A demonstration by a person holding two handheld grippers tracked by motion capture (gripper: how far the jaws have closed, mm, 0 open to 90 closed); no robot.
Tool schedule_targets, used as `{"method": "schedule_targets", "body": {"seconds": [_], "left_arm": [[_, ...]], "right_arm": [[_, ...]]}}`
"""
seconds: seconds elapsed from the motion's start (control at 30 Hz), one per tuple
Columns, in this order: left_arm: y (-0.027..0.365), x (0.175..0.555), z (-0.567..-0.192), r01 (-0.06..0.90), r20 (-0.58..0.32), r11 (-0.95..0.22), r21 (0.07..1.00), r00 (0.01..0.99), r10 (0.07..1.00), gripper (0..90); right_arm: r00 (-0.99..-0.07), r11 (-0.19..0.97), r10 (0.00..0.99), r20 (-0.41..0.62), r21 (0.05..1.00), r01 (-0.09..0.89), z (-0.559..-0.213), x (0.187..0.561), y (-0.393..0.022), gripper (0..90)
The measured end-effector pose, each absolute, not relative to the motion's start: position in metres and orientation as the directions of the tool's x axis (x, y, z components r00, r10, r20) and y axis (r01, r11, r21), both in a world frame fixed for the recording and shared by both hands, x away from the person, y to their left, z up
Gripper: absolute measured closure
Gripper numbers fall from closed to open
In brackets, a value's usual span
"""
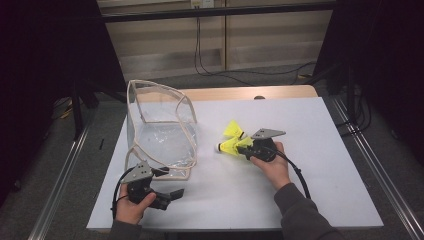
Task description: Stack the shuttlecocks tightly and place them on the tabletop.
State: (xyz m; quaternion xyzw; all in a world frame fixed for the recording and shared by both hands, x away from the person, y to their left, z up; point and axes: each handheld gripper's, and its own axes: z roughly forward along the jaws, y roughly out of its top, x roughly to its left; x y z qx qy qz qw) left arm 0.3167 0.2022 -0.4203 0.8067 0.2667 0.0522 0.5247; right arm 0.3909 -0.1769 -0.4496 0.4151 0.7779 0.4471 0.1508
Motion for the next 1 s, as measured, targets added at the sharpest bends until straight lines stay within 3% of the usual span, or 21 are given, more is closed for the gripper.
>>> {"method": "schedule_targets", "body": {"seconds": [0.2, 0.5, 0.87, 1.0], "left_arm": [[0.202, 0.317, -0.42, 0.375, -0.195, -0.307, 0.875, 0.852, 0.486, 4.1], [0.202, 0.316, -0.42, 0.375, -0.193, -0.309, 0.874, 0.852, 0.487, 4.1], [0.202, 0.316, -0.42, 0.374, -0.191, -0.31, 0.874, 0.852, 0.488, 4.1], [0.202, 0.316, -0.42, 0.373, -0.189, -0.312, 0.874, 0.852, 0.488, 4.1]], "right_arm": [[-0.608, 0.281, 0.785, 0.12, 0.805, 0.522, -0.45, 0.389, -0.18, 71.6], [-0.602, 0.292, 0.791, 0.108, 0.798, 0.528, -0.447, 0.384, -0.189, 66.2], [-0.597, 0.289, 0.795, 0.113, 0.794, 0.535, -0.45, 0.376, -0.199, 64.8], [-0.597, 0.294, 0.796, 0.099, 0.798, 0.525, -0.45, 0.374, -0.201, 68.3]]}}
